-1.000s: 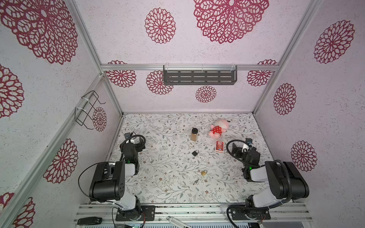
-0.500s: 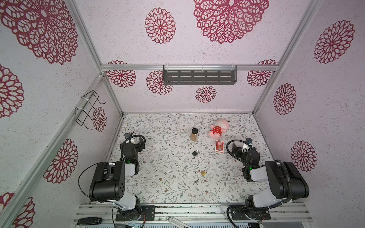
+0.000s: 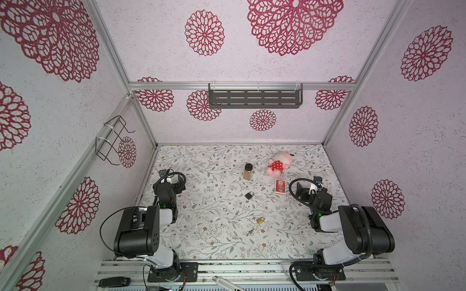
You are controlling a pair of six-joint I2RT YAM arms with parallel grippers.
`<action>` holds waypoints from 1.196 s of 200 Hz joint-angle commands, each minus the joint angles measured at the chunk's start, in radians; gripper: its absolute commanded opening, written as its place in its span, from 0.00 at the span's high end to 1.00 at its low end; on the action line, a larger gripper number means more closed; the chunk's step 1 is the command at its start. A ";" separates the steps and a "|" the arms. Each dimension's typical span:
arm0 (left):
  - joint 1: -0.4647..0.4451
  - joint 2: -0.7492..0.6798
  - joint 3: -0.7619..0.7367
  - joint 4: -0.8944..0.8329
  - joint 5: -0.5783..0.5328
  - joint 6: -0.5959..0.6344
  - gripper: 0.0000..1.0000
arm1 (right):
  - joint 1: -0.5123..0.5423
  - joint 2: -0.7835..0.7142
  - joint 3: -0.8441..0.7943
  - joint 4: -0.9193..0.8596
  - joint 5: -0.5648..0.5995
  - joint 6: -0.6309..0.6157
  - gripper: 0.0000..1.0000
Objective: Unlock with the key
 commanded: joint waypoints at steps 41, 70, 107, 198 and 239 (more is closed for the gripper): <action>0.004 -0.009 0.007 0.002 0.002 0.009 0.03 | 0.004 -0.011 0.004 0.039 0.017 -0.012 0.01; 0.004 -0.009 0.007 0.002 0.002 0.009 0.03 | 0.003 -0.011 0.004 0.038 0.017 -0.011 0.01; 0.004 -0.009 0.007 0.002 0.002 0.009 0.03 | 0.003 -0.011 0.004 0.039 0.017 -0.010 0.01; 0.001 -0.048 -0.044 0.068 0.032 0.021 0.03 | 0.004 -0.031 -0.053 0.130 0.059 0.008 0.01; 0.000 -0.140 -0.066 0.033 0.024 0.020 0.03 | 0.004 -0.124 -0.022 -0.012 0.080 0.016 0.01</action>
